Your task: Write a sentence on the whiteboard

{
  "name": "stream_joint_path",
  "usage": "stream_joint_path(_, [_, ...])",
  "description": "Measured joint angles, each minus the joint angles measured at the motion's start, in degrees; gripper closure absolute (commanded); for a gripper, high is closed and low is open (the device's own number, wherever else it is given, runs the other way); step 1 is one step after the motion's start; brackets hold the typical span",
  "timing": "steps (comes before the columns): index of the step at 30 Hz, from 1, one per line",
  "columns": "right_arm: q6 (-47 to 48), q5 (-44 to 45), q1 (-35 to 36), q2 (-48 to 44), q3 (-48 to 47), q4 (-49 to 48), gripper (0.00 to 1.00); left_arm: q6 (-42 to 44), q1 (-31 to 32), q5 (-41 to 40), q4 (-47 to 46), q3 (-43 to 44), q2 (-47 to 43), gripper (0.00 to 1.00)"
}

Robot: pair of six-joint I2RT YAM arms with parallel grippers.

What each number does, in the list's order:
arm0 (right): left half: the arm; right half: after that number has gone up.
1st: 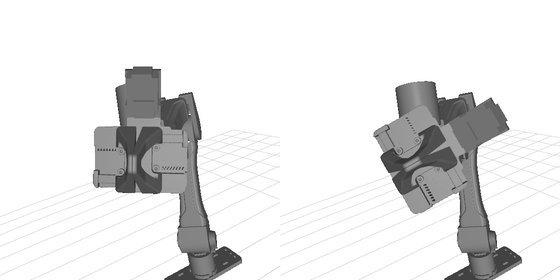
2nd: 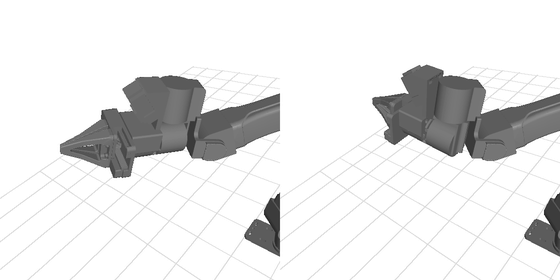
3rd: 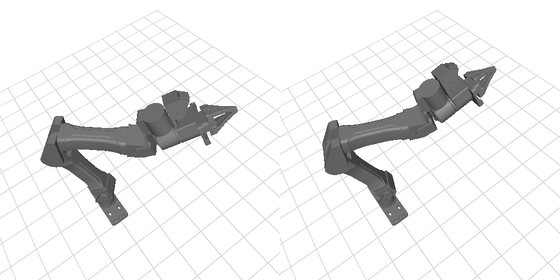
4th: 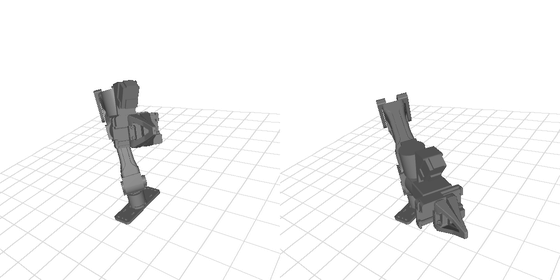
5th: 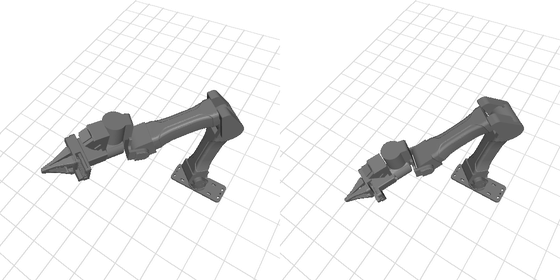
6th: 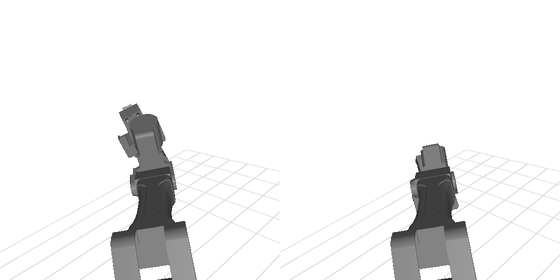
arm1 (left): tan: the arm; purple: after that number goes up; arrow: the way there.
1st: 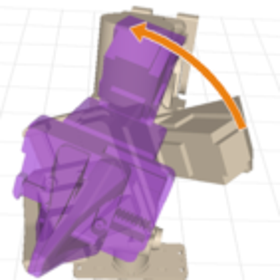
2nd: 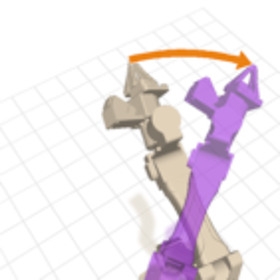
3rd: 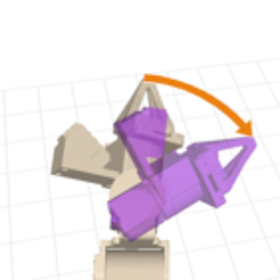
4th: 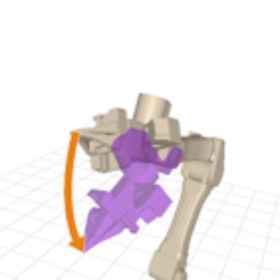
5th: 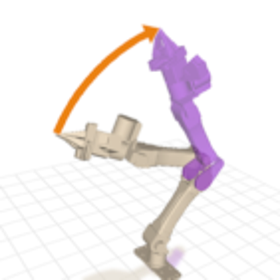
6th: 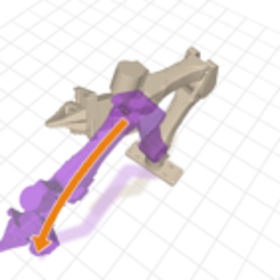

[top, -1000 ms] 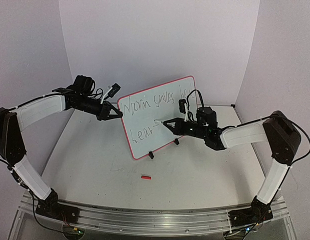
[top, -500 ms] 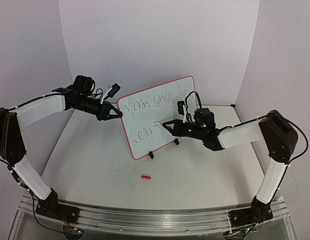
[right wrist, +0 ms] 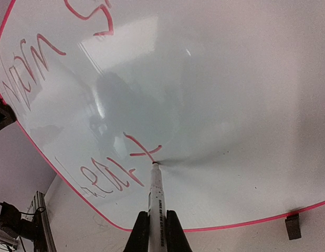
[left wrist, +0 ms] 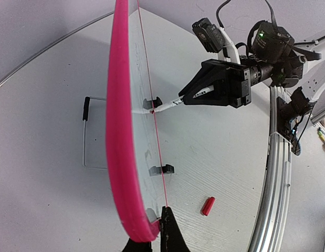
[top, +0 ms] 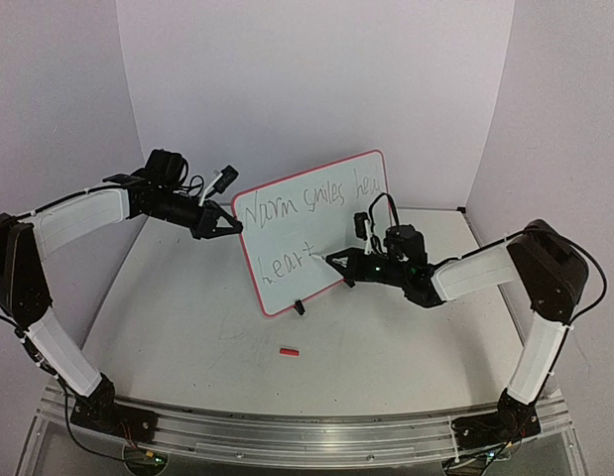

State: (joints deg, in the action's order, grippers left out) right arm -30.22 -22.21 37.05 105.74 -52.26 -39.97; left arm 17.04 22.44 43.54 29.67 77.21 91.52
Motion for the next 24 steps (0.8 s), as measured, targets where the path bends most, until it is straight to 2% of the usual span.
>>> stream_joint_path(16, [-0.29,1.12,0.09,0.63,1.56,-0.48,1.00,-0.12,0.00,-0.10,0.03,0.00,0.00,1.00])
stream_joint_path(24, [0.25,4.46,0.05,-1.62,1.75,1.02,1.00,-0.04,0.06,-0.01,0.00,0.00,-0.01,1.00])
